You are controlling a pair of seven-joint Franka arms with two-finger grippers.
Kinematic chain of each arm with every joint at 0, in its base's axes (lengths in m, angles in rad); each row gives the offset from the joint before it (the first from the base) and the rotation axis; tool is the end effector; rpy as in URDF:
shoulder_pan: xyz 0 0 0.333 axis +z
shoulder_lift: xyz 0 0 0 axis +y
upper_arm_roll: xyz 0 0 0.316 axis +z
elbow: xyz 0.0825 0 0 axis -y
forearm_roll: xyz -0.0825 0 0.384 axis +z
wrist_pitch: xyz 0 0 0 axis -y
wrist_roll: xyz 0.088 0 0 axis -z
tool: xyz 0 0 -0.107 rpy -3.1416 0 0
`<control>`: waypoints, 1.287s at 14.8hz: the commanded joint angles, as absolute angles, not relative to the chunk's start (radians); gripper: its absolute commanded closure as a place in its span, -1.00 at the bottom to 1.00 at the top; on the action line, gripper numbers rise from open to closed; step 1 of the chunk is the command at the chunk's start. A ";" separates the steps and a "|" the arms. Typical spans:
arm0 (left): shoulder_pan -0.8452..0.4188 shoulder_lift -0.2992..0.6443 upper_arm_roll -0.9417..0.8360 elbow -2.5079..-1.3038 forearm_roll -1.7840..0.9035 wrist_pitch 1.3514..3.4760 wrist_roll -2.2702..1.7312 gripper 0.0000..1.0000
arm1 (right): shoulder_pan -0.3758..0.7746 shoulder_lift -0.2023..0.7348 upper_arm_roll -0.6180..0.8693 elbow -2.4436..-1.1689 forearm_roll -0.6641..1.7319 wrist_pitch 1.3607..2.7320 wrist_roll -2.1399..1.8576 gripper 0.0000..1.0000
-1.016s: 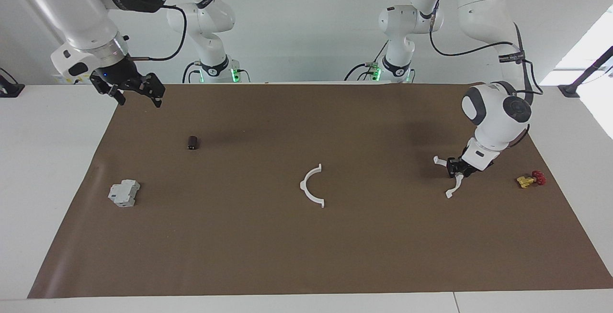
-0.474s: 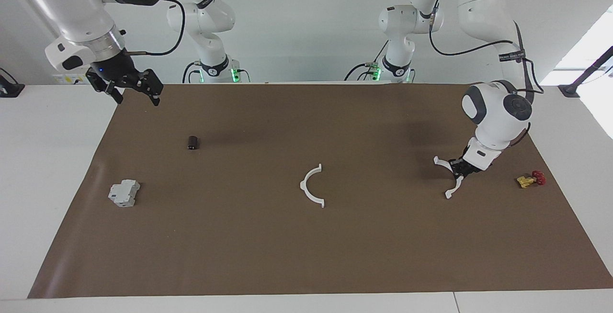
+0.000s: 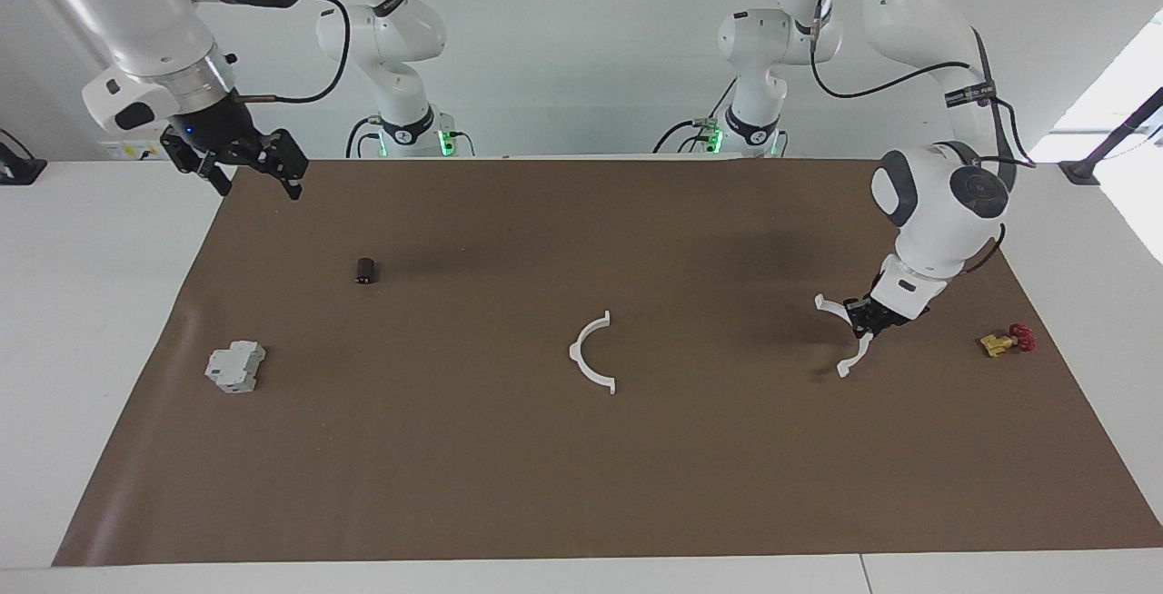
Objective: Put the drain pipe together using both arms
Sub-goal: 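Carry the clamp half with the left gripper toward the centered half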
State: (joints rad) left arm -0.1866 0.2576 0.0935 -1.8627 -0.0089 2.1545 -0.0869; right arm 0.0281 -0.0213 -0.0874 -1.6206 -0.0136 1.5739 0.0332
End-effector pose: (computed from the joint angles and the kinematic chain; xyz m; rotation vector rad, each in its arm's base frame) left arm 0.6194 -0.0613 0.3841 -3.1281 0.0077 -0.0574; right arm 0.5461 -0.0344 0.6130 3.1266 -0.1443 -0.0401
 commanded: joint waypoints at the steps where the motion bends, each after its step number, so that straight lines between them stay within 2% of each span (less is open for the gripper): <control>1: -0.285 0.273 0.106 -1.839 0.035 2.137 -0.225 1.00 | 0.014 -0.009 -0.080 -1.600 0.009 1.559 0.009 -1.00; 4: -0.399 0.294 0.106 -1.830 0.075 2.141 -0.351 1.00 | 0.014 -0.009 -0.081 -1.600 0.009 1.557 0.008 -1.00; 7: -0.480 0.385 0.106 -1.732 0.100 2.137 -0.490 1.00 | 0.014 -0.009 -0.081 -1.598 0.009 1.557 0.008 -1.00; 10: -0.557 0.442 0.107 -1.707 0.106 2.144 -0.523 1.00 | 0.012 -0.009 -0.081 -1.600 0.009 1.559 0.008 -1.00; 12: -0.589 0.495 0.107 -1.648 0.107 2.146 -0.578 1.00 | 0.014 -0.009 -0.081 -1.606 0.009 1.563 0.008 -1.00; 19: -0.633 0.503 0.103 -1.654 0.103 2.243 -0.584 1.00 | 0.014 -0.011 -0.081 -1.606 0.009 1.559 0.008 -1.00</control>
State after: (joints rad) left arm -0.6155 0.4902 0.0901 -1.6667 0.0871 2.2144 -0.5685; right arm 0.0281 -0.0174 -0.0873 -1.6202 -0.0132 1.5731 0.0332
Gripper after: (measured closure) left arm 0.793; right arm 0.000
